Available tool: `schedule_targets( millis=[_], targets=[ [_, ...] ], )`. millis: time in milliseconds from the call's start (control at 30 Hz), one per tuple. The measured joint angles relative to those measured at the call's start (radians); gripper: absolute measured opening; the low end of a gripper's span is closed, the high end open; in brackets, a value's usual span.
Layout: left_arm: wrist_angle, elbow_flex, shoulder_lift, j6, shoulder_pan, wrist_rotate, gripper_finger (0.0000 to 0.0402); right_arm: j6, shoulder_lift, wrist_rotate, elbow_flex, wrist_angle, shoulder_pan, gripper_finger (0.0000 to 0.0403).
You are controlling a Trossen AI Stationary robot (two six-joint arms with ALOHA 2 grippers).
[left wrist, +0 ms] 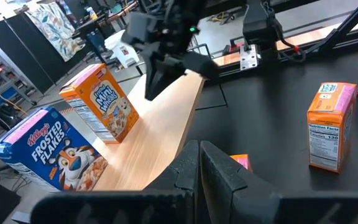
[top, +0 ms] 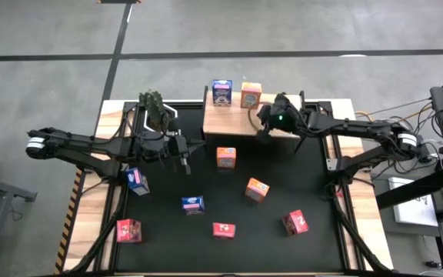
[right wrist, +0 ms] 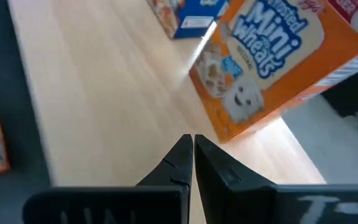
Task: Stack cereal on shelf
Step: Put the left orange cereal box on the shelf
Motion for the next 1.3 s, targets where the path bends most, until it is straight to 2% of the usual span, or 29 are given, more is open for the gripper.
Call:
schedule_targets(
  millis=[67, 167, 533, 1300],
  targets=[
    [0.000, 0.000, 0.000, 0.005, 0.000, 0.000, 0.0000, -0.001, 0.012, -0.069, 0.000, 0.025, -0.045, 0.0009],
    [0.000, 0.000, 0.000, 0.014, 0.000, 0.000, 0.0000, -0.008, 0.038, -0.114, -0.001, 0.062, -0.089, 0.0009],
    [-0.001, 0.000, 0.000, 0.015, 0.000, 0.000, 0.0000, -0.038, 0.088, -0.106, -0.001, 0.091, -0.129, 0.0009],
    [-0.001, 0.000, 0.000, 0.015, 0.000, 0.000, 0.0000, -0.044, 0.091, -0.105, -0.001, 0.091, -0.140, 0.0009]
  ],
)
